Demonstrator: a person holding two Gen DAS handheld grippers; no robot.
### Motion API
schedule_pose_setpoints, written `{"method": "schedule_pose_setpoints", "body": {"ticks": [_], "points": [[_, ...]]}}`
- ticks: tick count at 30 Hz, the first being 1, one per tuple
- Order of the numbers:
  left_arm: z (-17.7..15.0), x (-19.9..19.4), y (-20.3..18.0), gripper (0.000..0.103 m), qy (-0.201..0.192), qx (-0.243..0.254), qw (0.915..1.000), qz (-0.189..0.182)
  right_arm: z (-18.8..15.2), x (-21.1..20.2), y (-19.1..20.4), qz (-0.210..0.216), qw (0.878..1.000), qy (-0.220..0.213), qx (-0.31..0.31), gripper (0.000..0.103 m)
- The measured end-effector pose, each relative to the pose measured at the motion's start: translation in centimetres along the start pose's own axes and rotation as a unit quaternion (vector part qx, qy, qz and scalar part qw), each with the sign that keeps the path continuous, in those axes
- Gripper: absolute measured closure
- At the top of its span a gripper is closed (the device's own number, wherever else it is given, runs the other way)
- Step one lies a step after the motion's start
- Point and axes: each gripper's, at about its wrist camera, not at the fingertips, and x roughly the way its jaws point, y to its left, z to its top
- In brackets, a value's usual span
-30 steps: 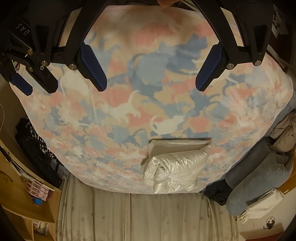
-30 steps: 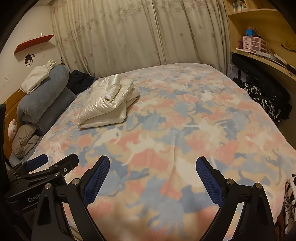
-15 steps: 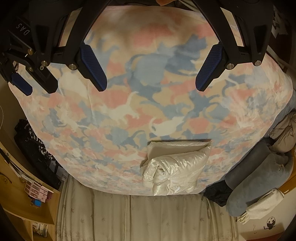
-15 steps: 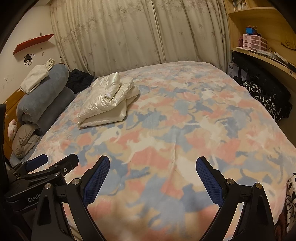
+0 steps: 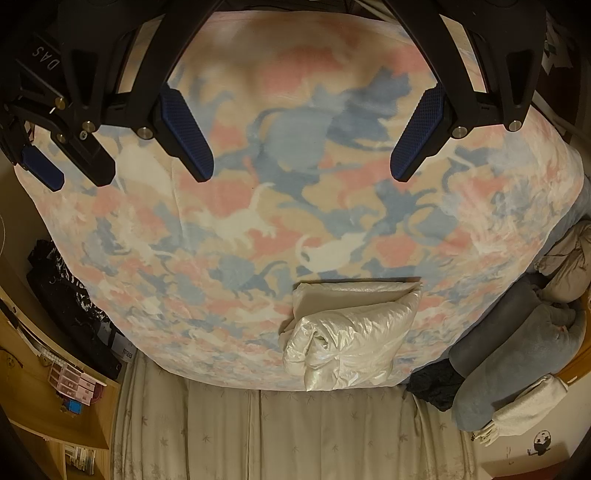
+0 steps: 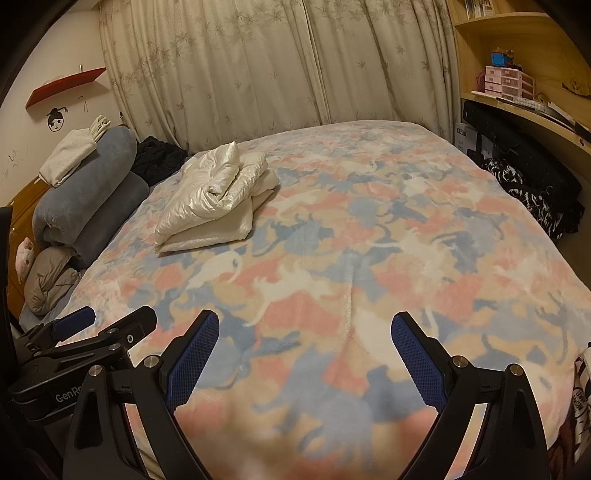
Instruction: Fold large clothes
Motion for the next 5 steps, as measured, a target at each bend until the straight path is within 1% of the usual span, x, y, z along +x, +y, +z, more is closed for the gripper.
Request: {"method": "schedule_pose_setpoints", "body": {"ticks": [5], "points": [[-0.18, -0.17, 0.17, 0.007, 0.002, 0.0, 1.0, -0.001, 0.02, -0.01, -0.04, 0.0, 1.0, 0.001, 0.0, 0.008]]}}
